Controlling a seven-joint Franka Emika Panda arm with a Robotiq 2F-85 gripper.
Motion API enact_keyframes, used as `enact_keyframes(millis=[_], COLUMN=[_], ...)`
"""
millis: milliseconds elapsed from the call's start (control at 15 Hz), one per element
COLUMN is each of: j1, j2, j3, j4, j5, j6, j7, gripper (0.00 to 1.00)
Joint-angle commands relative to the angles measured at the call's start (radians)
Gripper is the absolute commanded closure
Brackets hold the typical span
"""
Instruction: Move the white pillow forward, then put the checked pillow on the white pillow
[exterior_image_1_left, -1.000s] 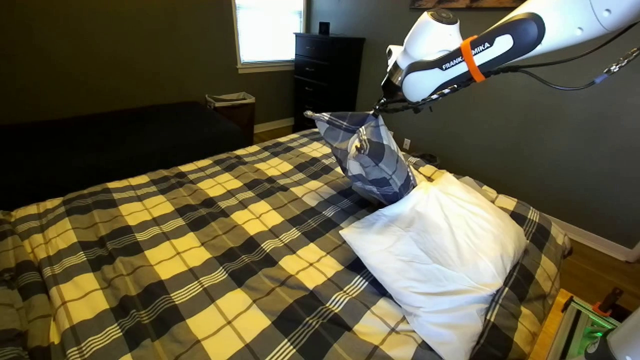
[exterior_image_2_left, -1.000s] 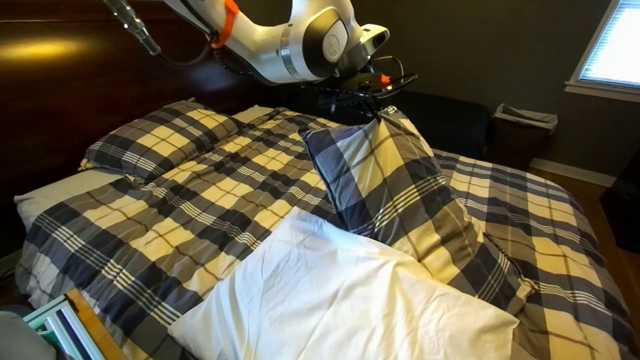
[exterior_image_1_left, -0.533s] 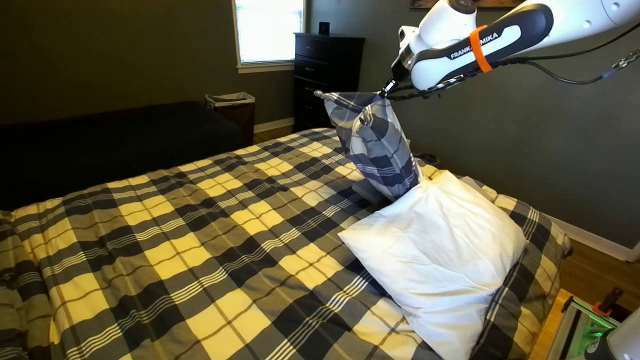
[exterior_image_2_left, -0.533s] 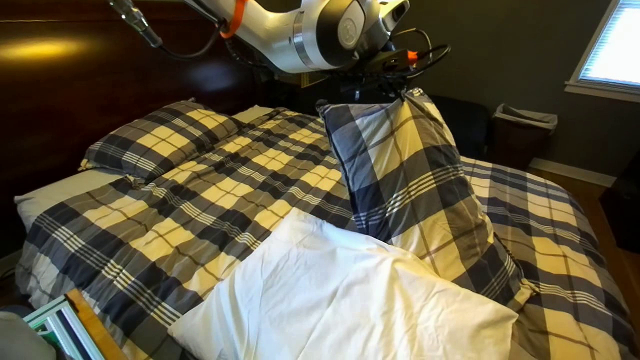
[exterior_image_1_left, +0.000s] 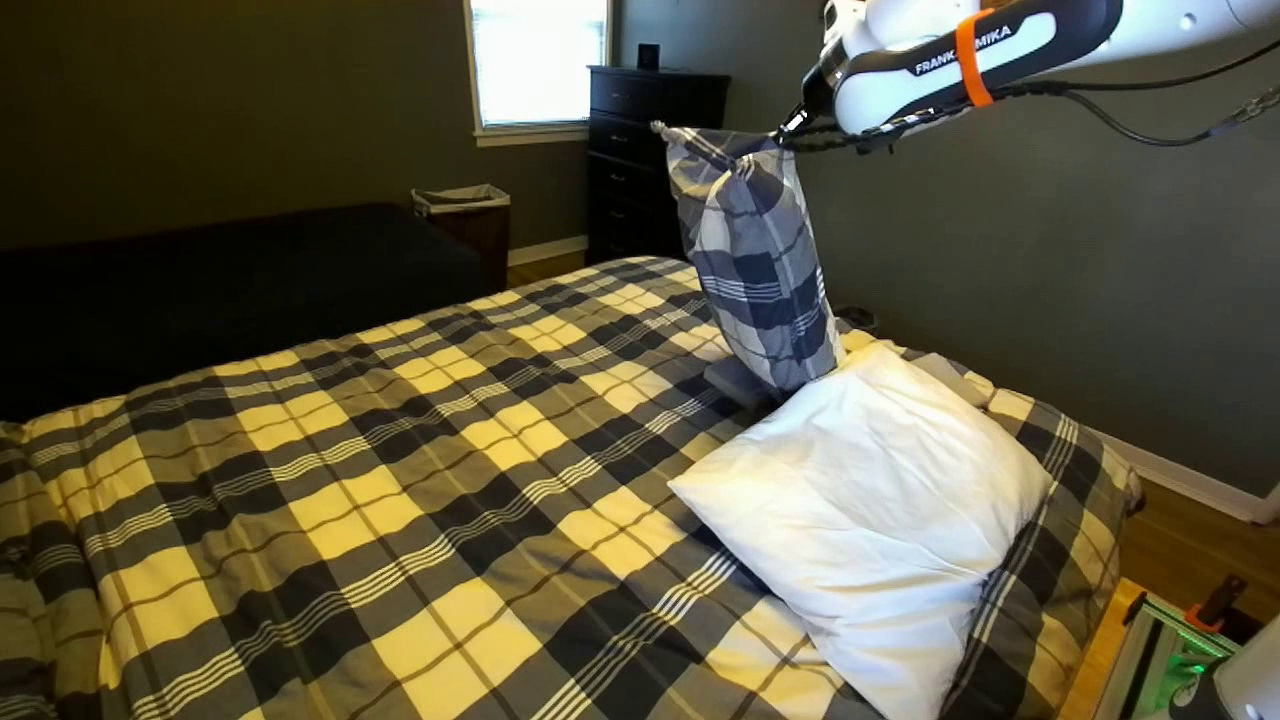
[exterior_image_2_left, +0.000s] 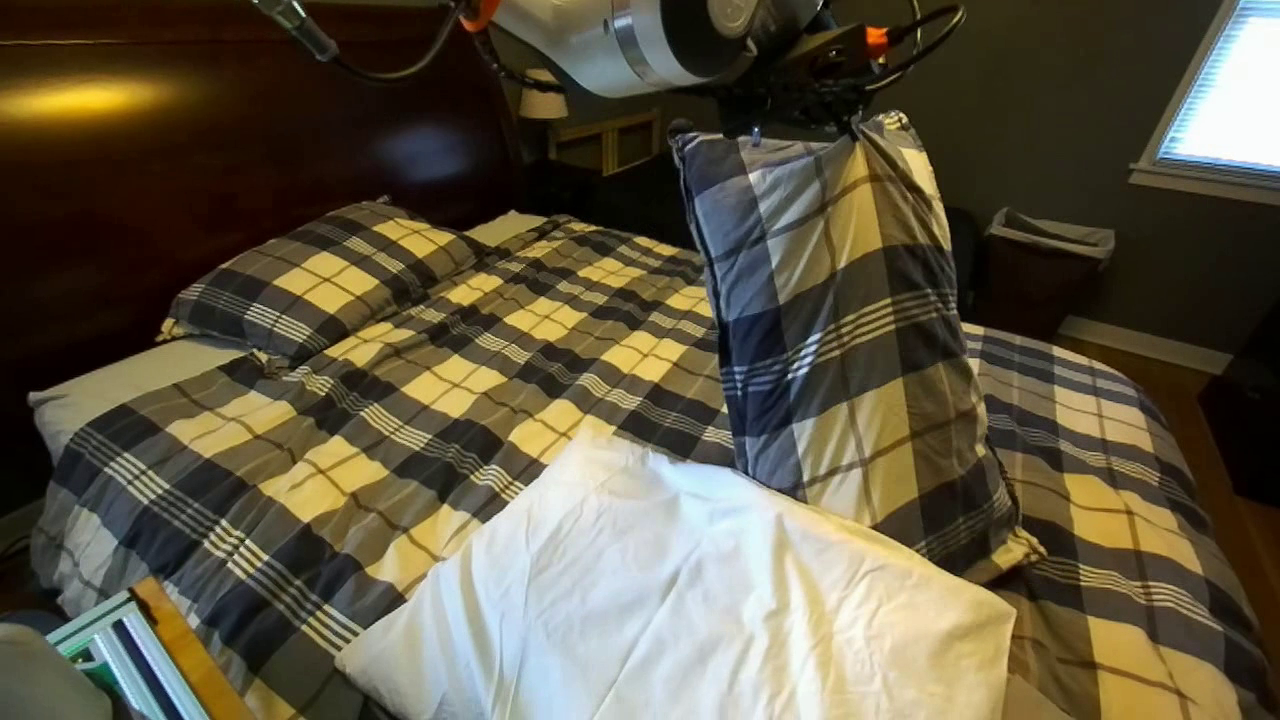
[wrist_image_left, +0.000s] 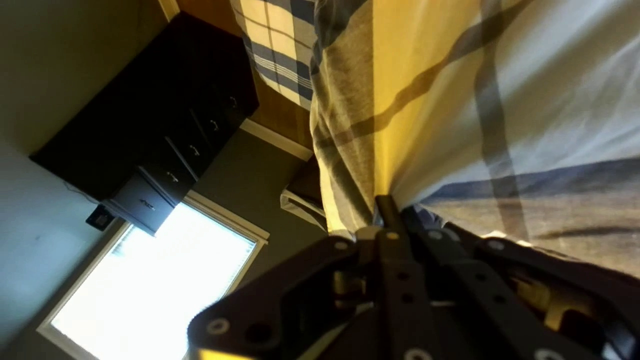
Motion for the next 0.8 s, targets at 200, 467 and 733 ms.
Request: enact_keyframes(millis=[200,467,733], j1=[-0.034,-0.048,-0.062], j2=[-0.011,-0.021,-0.034], j3=[0.034,0.036,0.028], j4=[0.103,0.149,0.190], j5=[0.111,0.167,0.190], j6=[0.056,0.038,0.024], j7=[-0.128,-0.193,-0.245], gripper=[1.00,1.00,1.00])
